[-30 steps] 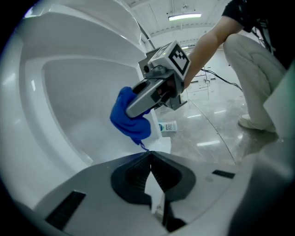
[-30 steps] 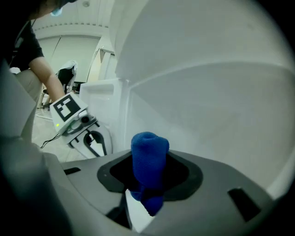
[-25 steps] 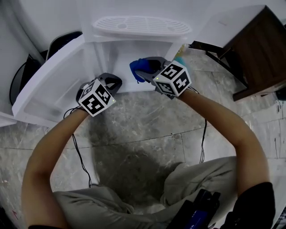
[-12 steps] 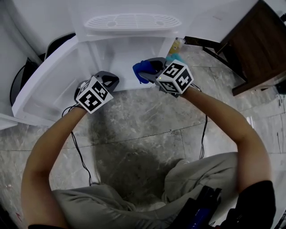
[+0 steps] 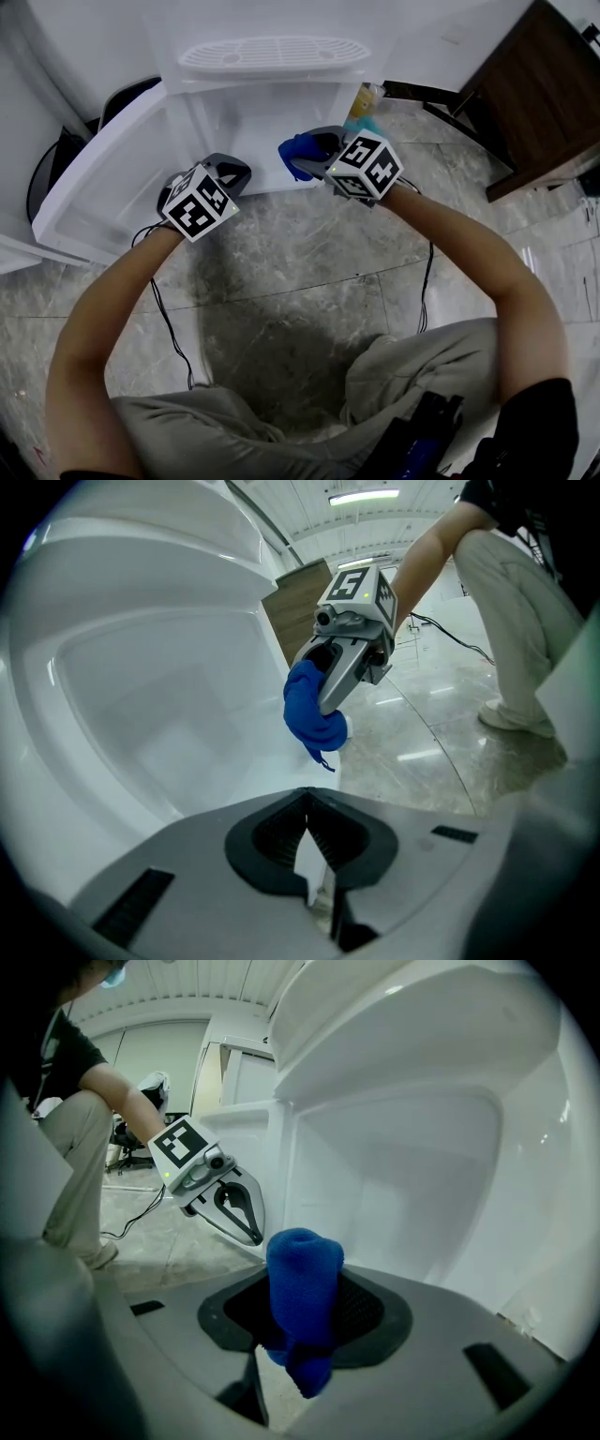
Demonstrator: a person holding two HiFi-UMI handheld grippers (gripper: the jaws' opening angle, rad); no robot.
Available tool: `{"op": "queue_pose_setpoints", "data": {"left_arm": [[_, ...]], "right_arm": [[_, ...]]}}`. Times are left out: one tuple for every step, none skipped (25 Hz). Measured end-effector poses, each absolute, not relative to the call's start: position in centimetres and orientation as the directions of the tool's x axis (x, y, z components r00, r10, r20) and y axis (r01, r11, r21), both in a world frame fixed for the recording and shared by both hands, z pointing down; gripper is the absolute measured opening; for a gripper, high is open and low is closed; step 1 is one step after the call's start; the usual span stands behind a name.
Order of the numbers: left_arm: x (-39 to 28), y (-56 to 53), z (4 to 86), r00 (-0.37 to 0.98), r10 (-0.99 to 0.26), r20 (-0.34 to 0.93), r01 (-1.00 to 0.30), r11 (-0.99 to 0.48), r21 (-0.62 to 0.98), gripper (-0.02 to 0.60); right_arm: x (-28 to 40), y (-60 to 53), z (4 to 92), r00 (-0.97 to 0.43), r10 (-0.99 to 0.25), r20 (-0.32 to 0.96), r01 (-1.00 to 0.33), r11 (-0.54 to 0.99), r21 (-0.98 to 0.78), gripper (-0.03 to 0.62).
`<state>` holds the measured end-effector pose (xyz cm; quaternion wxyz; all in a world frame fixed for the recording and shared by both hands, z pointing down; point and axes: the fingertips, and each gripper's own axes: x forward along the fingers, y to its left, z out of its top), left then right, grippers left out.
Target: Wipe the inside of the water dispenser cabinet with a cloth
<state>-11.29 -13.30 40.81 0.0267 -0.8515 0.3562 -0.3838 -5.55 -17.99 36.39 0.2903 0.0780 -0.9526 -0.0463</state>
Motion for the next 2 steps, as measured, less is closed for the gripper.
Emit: {"op": "queue_pose_setpoints", "data": {"left_arm": [[-11.24, -13.23, 40.79, 0.452, -0.626, 0.636, -0.584, -0.746, -0.32, 0.008], [-11.18, -13.16, 40.77, 0.452, -0.625, 0.637, -0.582, -0.747, -0.321, 0.008]], "right_arm": [[-5.55, -17.88, 36.37, -0.819, -0.174, 0.547, -0.12, 0.984, 0.133, 0.149], [-5.55, -17.78, 36.35, -0.819, -0.173, 0.547, -0.119, 0.984, 0.133, 0.149]]}}
